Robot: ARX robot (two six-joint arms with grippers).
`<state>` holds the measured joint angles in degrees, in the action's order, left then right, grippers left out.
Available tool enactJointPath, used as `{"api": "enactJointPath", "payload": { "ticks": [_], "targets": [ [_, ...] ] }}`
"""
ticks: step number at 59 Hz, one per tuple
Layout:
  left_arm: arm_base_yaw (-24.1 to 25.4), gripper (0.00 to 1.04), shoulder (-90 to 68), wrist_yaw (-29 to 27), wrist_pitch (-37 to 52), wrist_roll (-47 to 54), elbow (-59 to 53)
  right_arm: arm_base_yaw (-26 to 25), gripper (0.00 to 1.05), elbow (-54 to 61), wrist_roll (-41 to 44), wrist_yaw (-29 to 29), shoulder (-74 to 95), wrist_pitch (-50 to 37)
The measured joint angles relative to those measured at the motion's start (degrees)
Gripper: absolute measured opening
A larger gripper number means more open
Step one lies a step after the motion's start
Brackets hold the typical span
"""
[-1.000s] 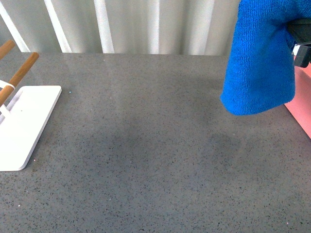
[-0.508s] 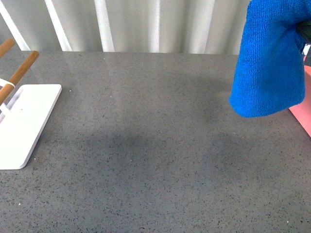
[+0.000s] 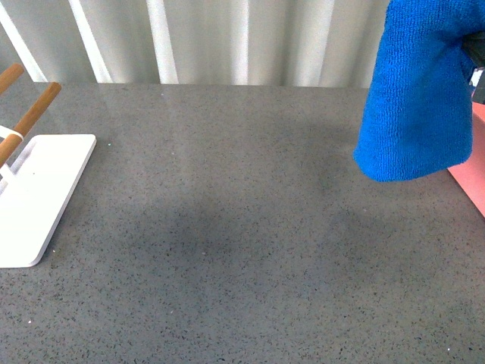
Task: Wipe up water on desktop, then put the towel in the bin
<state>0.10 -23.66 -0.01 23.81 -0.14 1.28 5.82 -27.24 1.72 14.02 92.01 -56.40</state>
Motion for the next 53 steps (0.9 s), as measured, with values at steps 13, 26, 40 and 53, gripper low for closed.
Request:
{"api": "enactJointPath", "payload": {
  "ticks": [13,26,40,53],
  "targets": [
    [0.0,0.04,5.1,0.0,-5.0,0.0,0.0,0.0,0.03,0.0,0.0,-0.1,0.0,-0.2],
    [0.0,0.04,10.5,0.0,-10.4,0.0,0.0,0.0,0.03,0.0,0.0,-0.1,0.4,-0.5],
    [0.0,0.04,14.3,0.0,-14.3,0.0,0.0,0.0,0.03,0.0,0.0,0.0,0.7,-0.6],
    [0.0,0.04,23.4,0.0,-23.7,0.0,0.0,0.3,0.03,0.0,0.0,-0.2,1.2,-0.6]
  ]
}}
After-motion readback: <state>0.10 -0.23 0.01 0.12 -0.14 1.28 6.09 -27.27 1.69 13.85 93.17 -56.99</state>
